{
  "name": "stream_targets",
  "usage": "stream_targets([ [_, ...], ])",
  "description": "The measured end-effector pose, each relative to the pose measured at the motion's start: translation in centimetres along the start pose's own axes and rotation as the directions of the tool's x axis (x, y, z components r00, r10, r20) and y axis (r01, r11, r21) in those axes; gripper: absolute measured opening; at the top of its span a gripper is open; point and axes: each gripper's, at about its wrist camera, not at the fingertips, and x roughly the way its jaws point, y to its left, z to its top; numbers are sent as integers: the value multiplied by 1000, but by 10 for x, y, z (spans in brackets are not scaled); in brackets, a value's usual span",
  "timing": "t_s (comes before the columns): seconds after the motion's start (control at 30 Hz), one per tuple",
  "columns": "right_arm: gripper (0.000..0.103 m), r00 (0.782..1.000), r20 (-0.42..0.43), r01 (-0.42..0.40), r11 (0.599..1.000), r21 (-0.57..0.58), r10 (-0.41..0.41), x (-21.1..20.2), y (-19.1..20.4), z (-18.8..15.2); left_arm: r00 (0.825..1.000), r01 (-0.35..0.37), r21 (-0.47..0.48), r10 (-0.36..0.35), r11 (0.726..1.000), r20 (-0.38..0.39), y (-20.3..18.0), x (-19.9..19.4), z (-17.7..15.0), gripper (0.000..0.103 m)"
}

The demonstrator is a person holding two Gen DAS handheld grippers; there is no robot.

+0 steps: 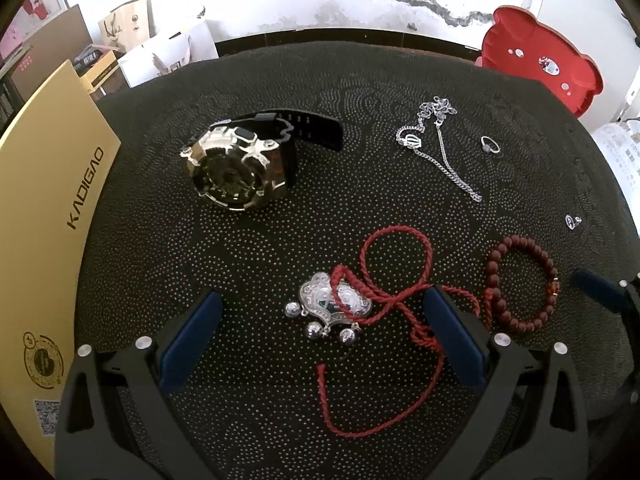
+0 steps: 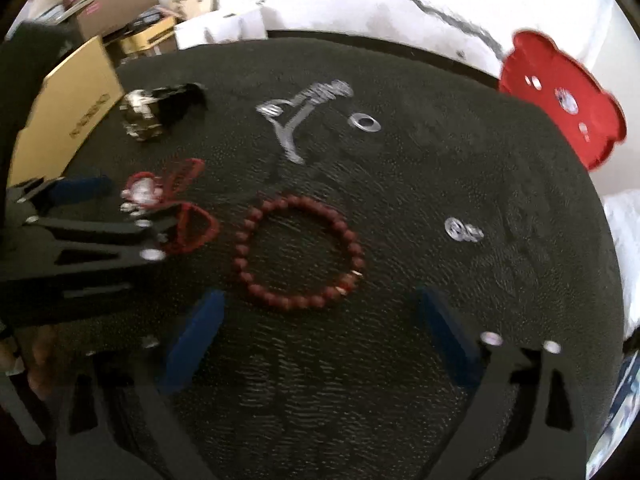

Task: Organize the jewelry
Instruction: 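Move the left tool to the red string bracelet while the right tool approaches the bead bracelet, then grasp the silver lock charm with the left tool while the right tool grasps the bead bracelet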

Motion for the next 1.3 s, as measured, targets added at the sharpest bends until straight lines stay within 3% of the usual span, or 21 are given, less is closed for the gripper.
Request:
stream_targets([
  [0.2, 85, 1000, 8, -30, 999, 18, 30, 1, -2, 1, 1000, 0, -1, 0, 1000, 2, 1, -3, -2, 98],
  [0.33, 81, 999, 3, -45, 999, 9, 45, 1, -2, 7, 1000, 3, 5, -3, 1000, 4, 2, -8, -3, 86],
  [0.47, 61, 998, 4, -58, 998, -4, 58, -2, 4, 13, 1000, 9, 29, -9, 1000, 8, 1, -12, -3, 66],
  [0.53, 59, 998, -8, -58, 998, -6, 58, -2, 5, 15, 1000, 15, 28, -15, 999, 3, 1, -13, -1, 62],
  [0.6, 51, 998, 2, -65, 998, -15, 65, -3, 7, 17, 1000, 6, 20, -6, 1000, 7, 4, -14, 0, 55],
  [0.63, 36, 998, 8, -63, 998, -17, 63, -3, 8, 17, 1000, 3, 26, -3, 1000, 11, 5, -15, 0, 51],
  [0.67, 30, 997, 7, -72, 997, -14, 72, -3, 7, 18, 1000, 2, 26, -2, 1000, 12, 6, -16, 1, 41],
  [0.73, 16, 997, 3, -77, 997, 2, 77, -3, 4, 19, 1000, -1, 16, 1, 1000, 16, 10, -17, 1, 34],
  [0.83, 14, 997, 7, -76, 997, -8, 77, -3, 4, 19, 1000, 0, 22, 0, 1000, 15, 9, -16, 2, 34],
  [0.87, 9, 997, 8, -80, 997, -9, 80, -3, 5, 19, 1000, -1, 21, 0, 1000, 17, 10, -16, 2, 34],
  [1.3, 9, 995, 47, -88, 996, 24, 87, -22, 8, 22, 1000, 25, -31, -24, 999, 13, 18, -31, 6, 34],
])
